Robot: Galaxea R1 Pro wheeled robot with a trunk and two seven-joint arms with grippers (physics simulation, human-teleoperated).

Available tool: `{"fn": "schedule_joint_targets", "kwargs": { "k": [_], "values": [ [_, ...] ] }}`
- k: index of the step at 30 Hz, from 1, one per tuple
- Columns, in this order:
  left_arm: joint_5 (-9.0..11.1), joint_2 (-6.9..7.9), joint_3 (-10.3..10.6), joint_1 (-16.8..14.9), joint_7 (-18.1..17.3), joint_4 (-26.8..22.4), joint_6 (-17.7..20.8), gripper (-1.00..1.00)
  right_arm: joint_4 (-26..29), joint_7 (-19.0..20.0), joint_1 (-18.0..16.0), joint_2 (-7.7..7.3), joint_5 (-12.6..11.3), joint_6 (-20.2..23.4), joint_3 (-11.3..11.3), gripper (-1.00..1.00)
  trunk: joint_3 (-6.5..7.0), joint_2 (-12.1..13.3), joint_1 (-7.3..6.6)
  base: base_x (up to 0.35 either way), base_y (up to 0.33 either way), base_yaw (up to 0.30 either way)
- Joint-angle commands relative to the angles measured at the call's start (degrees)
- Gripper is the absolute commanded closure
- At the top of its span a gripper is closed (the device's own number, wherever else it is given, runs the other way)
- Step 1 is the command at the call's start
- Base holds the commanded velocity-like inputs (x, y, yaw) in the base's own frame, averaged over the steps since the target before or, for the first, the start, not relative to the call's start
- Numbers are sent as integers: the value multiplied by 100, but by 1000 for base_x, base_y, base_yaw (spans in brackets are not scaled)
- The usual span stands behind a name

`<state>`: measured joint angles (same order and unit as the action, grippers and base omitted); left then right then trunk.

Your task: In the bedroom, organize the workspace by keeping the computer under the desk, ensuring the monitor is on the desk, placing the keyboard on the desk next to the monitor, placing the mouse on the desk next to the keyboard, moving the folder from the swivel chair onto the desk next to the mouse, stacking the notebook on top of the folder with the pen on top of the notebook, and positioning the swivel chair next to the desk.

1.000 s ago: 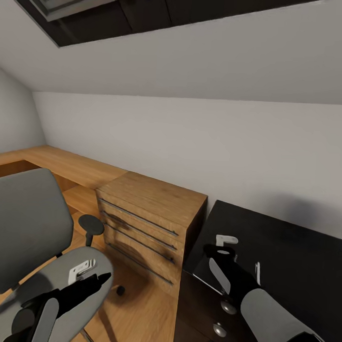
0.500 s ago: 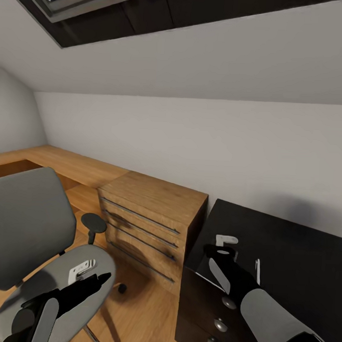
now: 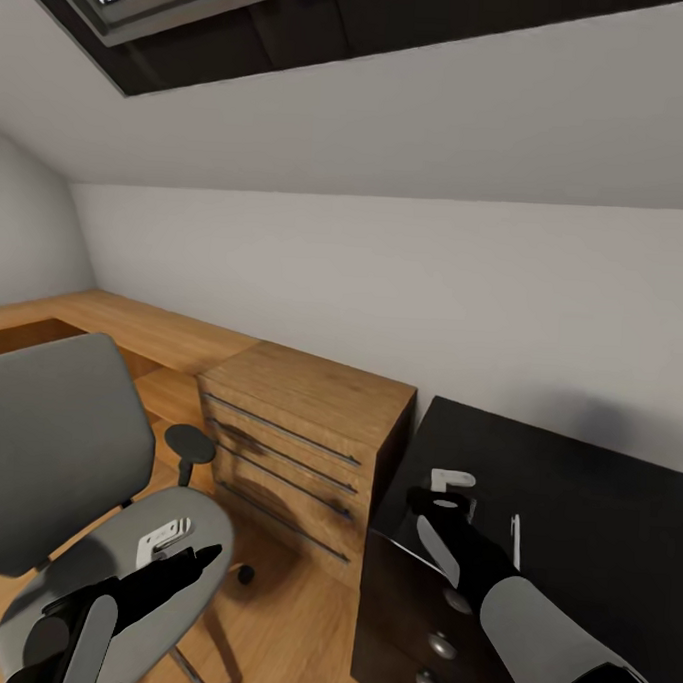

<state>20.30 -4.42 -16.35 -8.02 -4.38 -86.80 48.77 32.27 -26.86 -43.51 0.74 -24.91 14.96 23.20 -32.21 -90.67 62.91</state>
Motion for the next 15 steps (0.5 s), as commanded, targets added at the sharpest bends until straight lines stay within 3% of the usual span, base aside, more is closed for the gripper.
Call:
{"fn": "schedule_joint_targets", "kwargs": {
  "k": [1, 15],
  "values": [
    [-26, -6, -18, -6, -46, -4, 33, -100, -1, -30, 1, -4, -120, 85, 35, -100, -8, -3, -1, -94, 78, 0],
    [-39, -6, -18, -6, -38, 2, 32, -100, 31, -37, 1, -8, -115, 47, 38, -100, -8, -3, -1, -19, 16, 0]
  ]
}}
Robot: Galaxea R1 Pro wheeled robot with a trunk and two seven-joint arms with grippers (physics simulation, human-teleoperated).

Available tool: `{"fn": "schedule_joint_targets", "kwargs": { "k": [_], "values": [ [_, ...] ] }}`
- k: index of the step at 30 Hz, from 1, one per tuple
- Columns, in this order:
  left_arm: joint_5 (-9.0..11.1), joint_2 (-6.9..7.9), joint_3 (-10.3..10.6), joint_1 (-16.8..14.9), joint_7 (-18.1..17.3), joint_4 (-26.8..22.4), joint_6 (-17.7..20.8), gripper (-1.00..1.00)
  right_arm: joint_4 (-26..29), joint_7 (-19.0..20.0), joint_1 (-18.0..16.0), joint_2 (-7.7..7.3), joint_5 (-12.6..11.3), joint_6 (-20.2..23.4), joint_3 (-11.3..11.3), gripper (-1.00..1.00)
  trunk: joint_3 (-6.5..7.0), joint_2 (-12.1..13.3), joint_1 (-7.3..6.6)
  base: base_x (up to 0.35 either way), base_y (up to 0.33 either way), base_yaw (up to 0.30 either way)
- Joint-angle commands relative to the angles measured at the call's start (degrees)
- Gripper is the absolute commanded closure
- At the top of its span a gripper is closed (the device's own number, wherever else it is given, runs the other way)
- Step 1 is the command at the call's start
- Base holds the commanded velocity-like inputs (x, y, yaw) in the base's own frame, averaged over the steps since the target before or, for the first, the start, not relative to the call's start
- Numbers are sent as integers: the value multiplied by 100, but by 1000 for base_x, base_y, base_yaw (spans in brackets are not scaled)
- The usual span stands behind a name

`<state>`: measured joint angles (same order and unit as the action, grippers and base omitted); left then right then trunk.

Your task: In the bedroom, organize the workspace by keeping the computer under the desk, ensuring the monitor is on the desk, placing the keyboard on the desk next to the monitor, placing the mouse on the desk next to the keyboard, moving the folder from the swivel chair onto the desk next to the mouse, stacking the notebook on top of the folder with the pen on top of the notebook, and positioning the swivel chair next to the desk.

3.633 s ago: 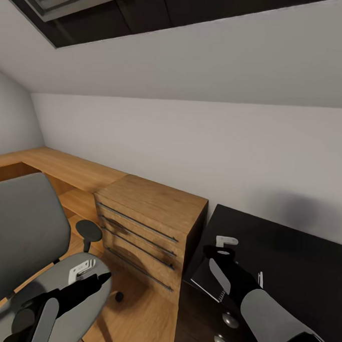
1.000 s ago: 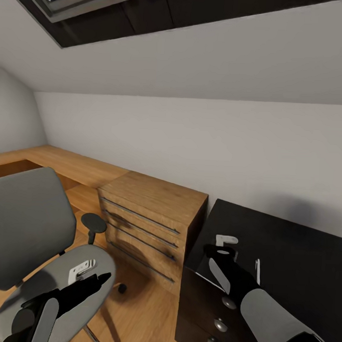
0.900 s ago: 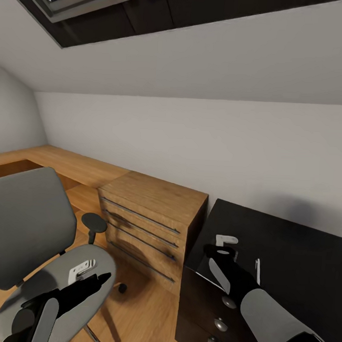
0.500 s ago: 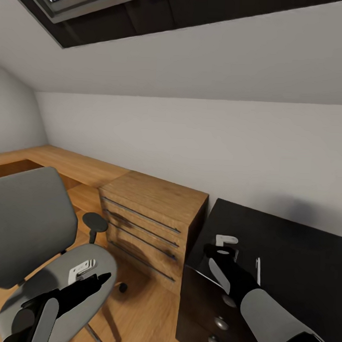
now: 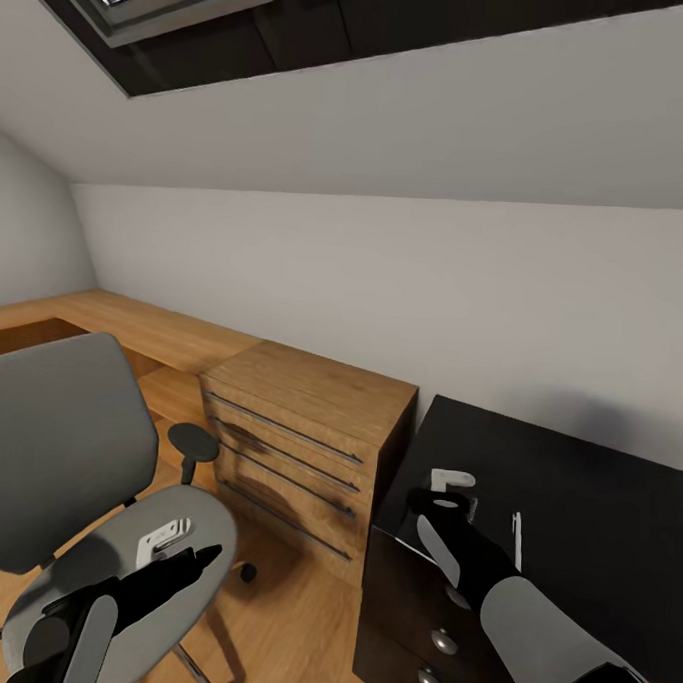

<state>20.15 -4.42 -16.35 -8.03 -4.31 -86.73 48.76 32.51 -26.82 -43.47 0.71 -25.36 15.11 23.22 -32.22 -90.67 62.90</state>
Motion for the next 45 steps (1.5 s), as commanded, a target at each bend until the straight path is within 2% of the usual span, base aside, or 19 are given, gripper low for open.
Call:
{"fn": "schedule_joint_targets", "kwargs": {
  "k": [1, 9, 16, 17, 22, 45],
  "values": [
    [-26, -7, -18, -6, -45, -4, 30, -100, 12, -42, -4, -6, -68, 27, 37, -100, -7, -3, 0, -2, 1, 0],
    [-34, -7, -17, -6, -37, 6, 11, -100, 40, -55, -4, -9, -66, -80, 42, -100, -7, -3, 0, 18, 0, 0],
    [-42, -7, -13, -6, -35, 12, 6, -100, 44, -81, -4, -9, -49, -362, 42, -100, -7, -3, 0, 19, 0, 0],
    [-45, -7, -10, -6, -35, 15, 3, -100, 45, -97, -4, -9, 42, -620, 39, -100, -7, -3, 0, 2, 0, 0],
    [-46, -7, -3, -6, -33, 16, 2, -100, 45, -181, -4, -10, 292, -966, 28, -100, -7, -3, 0, 1, 0, 0],
    [-46, -7, 16, -6, -41, 16, -5, -100, 27, -206, -4, -21, 349, -987, -3, -100, -7, -3, 0, 181, -4, 0]
  ]
}}
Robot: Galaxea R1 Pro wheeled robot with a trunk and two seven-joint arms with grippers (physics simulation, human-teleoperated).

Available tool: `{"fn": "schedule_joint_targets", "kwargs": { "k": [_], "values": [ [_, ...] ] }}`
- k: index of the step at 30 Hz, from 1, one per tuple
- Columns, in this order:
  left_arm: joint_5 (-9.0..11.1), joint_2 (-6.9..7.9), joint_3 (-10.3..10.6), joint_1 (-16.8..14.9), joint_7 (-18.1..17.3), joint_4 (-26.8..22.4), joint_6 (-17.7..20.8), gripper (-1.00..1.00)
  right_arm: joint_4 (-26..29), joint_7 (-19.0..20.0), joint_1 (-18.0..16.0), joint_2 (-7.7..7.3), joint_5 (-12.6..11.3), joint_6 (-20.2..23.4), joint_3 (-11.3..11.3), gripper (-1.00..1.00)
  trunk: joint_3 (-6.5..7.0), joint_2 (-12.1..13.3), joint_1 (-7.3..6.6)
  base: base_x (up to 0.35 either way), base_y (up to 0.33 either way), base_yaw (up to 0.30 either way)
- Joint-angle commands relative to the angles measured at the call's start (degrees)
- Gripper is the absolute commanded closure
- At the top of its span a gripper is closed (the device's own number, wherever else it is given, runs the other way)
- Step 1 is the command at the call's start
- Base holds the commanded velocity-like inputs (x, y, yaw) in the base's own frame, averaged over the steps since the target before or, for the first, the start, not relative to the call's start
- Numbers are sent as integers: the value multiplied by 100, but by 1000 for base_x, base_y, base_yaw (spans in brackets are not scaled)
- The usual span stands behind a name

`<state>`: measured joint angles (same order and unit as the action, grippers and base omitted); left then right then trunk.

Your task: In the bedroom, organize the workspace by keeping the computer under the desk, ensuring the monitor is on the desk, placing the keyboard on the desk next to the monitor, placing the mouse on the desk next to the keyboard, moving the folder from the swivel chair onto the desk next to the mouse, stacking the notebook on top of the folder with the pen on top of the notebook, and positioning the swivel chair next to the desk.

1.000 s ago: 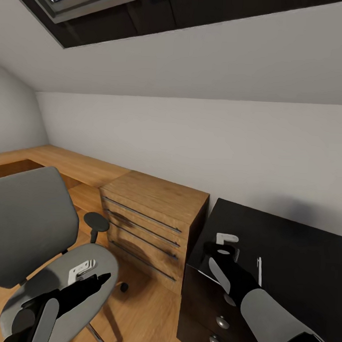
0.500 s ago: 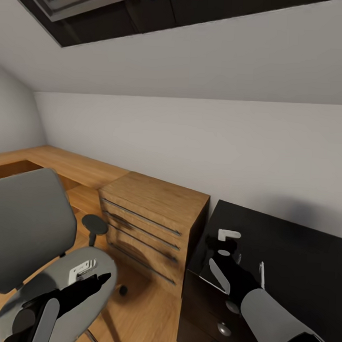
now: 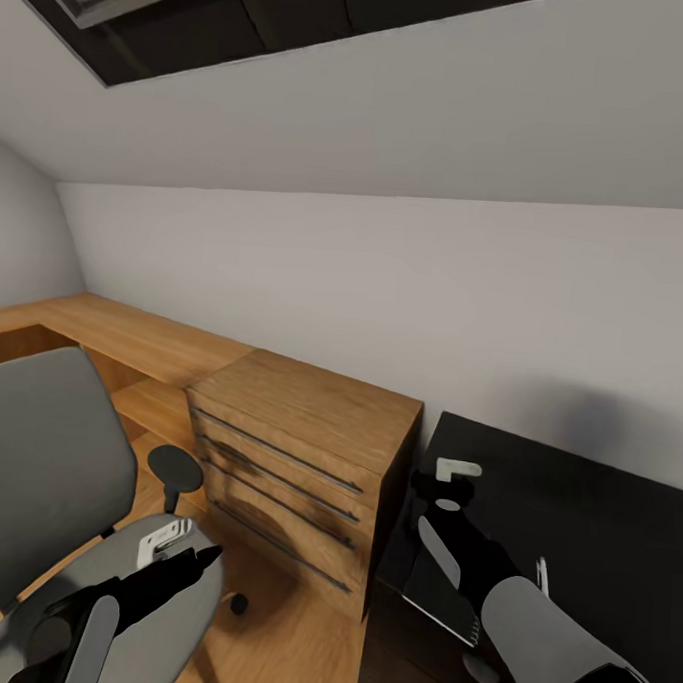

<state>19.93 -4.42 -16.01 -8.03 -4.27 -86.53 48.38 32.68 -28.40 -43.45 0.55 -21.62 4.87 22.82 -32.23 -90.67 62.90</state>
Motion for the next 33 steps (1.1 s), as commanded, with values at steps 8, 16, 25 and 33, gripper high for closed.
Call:
{"fn": "schedule_joint_targets", "kwargs": {
  "k": [8, 16, 25, 33],
  "values": [
    [-15, -11, 2, -5, -47, -8, 57, -100, 2, -51, -5, -17, -28, 36, 24, -100, -6, -3, 0, 20, -2, 0],
    [-1, -21, 11, -5, -47, -30, 79, -100, -69, -40, -5, -33, -67, 78, -29, -100, -6, -3, 0, 2, 0, 0],
    [9, -32, 6, -5, -47, -80, 83, -100, -92, 6, -5, -38, -95, 772, -317, -100, -6, -3, 0, 0, 0, 0],
    [11, -41, -15, -5, -47, -242, 86, -100, -88, 18, -5, -45, -96, 1007, -415, -100, -96, -204, 110, 0, 0, 0]
  ]
}}
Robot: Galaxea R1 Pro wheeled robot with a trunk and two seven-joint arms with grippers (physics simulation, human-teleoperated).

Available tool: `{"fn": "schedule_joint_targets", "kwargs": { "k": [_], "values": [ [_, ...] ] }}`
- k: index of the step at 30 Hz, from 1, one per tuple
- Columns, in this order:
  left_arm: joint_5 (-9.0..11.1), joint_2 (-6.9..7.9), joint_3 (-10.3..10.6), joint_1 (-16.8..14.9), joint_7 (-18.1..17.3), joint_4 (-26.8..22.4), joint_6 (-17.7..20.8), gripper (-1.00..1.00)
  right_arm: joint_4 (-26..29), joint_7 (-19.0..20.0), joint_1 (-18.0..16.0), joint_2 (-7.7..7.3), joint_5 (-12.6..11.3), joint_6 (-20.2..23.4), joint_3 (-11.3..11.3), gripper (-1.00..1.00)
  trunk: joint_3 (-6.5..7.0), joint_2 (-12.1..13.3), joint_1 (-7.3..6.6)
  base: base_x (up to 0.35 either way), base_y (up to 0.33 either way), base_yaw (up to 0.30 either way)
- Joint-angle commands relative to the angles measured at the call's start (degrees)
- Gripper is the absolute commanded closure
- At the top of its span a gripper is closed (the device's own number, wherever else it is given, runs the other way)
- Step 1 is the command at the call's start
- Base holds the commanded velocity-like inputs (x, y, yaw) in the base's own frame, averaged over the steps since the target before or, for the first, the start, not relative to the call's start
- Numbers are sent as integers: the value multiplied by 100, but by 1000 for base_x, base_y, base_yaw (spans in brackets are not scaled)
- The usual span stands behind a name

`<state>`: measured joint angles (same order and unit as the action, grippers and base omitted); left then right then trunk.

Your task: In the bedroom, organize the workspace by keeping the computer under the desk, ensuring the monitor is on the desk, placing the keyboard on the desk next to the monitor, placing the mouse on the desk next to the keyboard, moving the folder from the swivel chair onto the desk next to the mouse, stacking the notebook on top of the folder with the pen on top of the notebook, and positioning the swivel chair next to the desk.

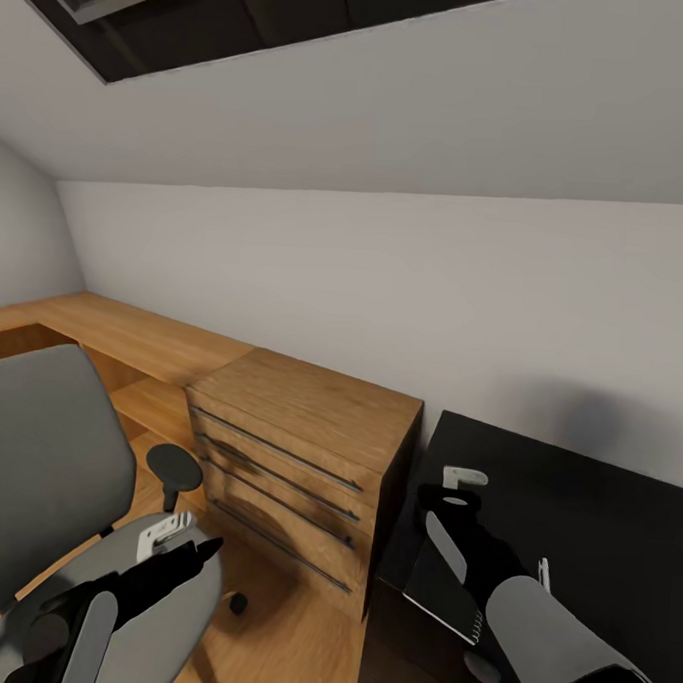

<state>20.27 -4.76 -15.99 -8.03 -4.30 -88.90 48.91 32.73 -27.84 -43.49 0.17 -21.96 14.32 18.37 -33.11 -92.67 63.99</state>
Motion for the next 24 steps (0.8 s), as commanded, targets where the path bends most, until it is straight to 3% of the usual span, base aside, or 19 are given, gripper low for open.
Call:
{"fn": "schedule_joint_targets", "kwargs": {
  "k": [1, 24],
  "values": [
    [-24, -5, -18, -6, -45, -7, 33, -100, -92, -38, -2, -7, -62, 70, 30, -100, -26, -44, 23, 0, 0, 0],
    [-22, 18, -33, -6, -53, 10, 27, -100, -100, -39, -2, 0, -63, 105, 26, -100, -26, -44, 23, 0, 0, 0]
  ]
}}
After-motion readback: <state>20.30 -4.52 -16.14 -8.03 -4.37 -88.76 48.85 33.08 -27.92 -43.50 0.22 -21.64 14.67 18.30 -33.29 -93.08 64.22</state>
